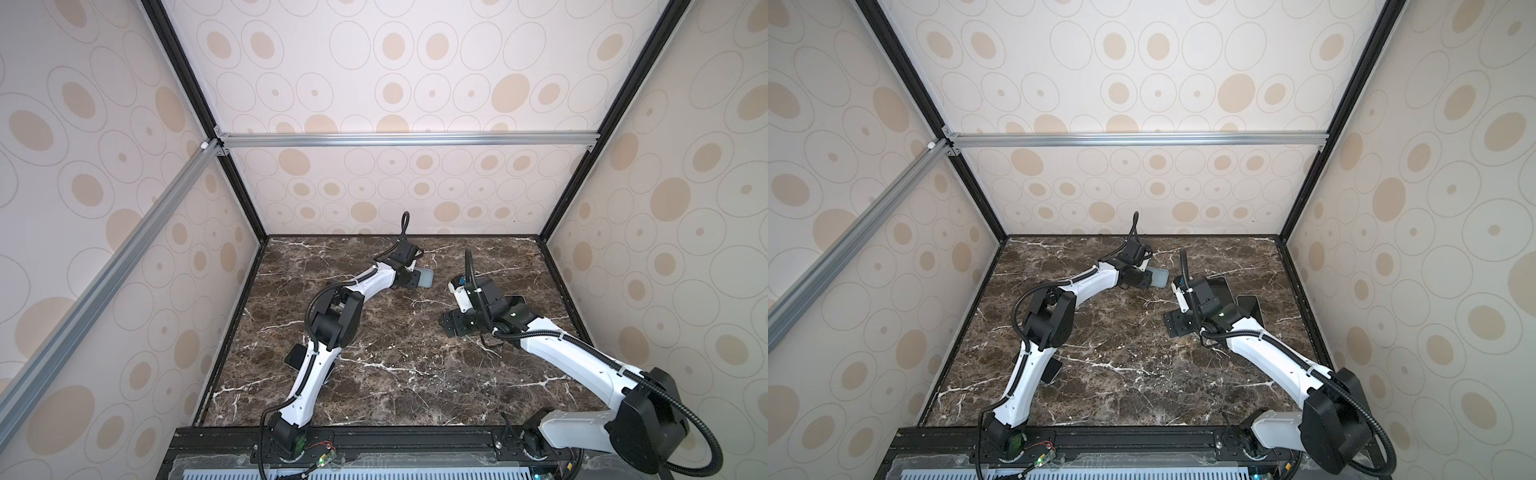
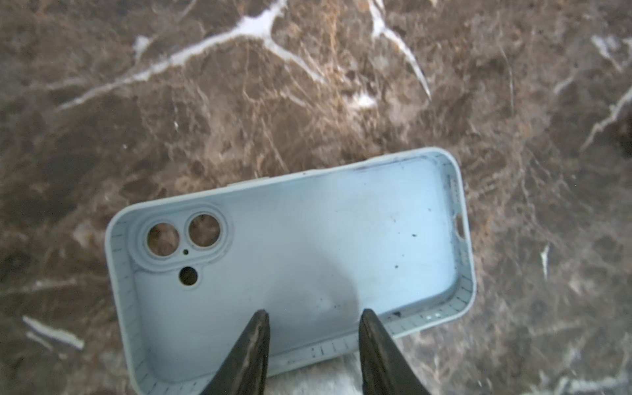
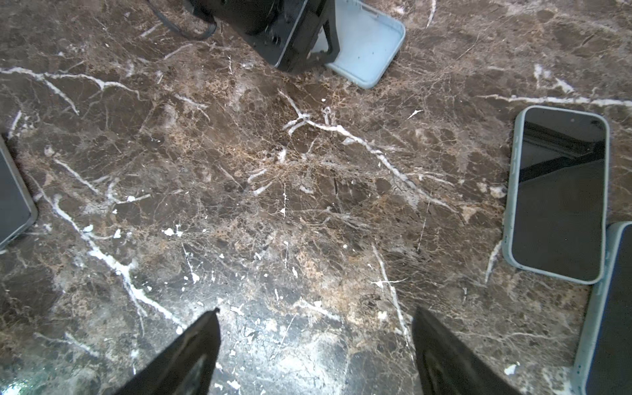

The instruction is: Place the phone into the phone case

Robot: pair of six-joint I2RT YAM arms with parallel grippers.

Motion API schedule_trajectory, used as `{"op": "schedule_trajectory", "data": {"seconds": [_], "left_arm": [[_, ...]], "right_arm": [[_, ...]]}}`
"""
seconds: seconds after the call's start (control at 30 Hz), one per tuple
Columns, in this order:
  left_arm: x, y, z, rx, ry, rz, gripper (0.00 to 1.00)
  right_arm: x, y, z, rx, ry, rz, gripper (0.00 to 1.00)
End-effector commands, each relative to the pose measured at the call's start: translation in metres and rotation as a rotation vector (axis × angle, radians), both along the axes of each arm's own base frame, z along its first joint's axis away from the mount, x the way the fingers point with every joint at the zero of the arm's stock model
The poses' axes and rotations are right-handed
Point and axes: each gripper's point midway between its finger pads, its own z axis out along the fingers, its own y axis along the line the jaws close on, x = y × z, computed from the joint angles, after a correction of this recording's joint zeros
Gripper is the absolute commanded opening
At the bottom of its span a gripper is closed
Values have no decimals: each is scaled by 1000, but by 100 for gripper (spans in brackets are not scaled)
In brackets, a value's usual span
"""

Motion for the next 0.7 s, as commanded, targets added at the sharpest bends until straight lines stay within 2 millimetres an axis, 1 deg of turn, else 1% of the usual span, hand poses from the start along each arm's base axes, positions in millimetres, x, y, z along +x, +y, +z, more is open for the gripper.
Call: {"op": "schedule_trajectory", "data": {"seconds": [0.0,0.07,0.1,0.17,0.37,0.5,0.6,0.67], "left_arm": [[-46,4,-15,59,72,-68,43],[-62,5,-9,28,69,-74,43],[-70,7,-9,20,72,-74,43],[-88,16,-9,17,84,-76,43],[-131,46,-8,23,93,-68,43],[-146,55,0,-4,89,-60,43],[-149,56,18,-43,57,-54,43],[-149,56,33,-61,29,-49,43]], "right_arm": [[-4,4,16,33,10,14,88],[-4,6,20,45,17,3,88],[-3,6,21,52,19,-5,88],[-3,6,23,69,21,-23,87],[-3,9,20,105,53,-61,86],[-2,12,17,123,73,-79,85],[-1,17,21,129,76,-76,85],[-1,22,28,123,61,-62,85]]}}
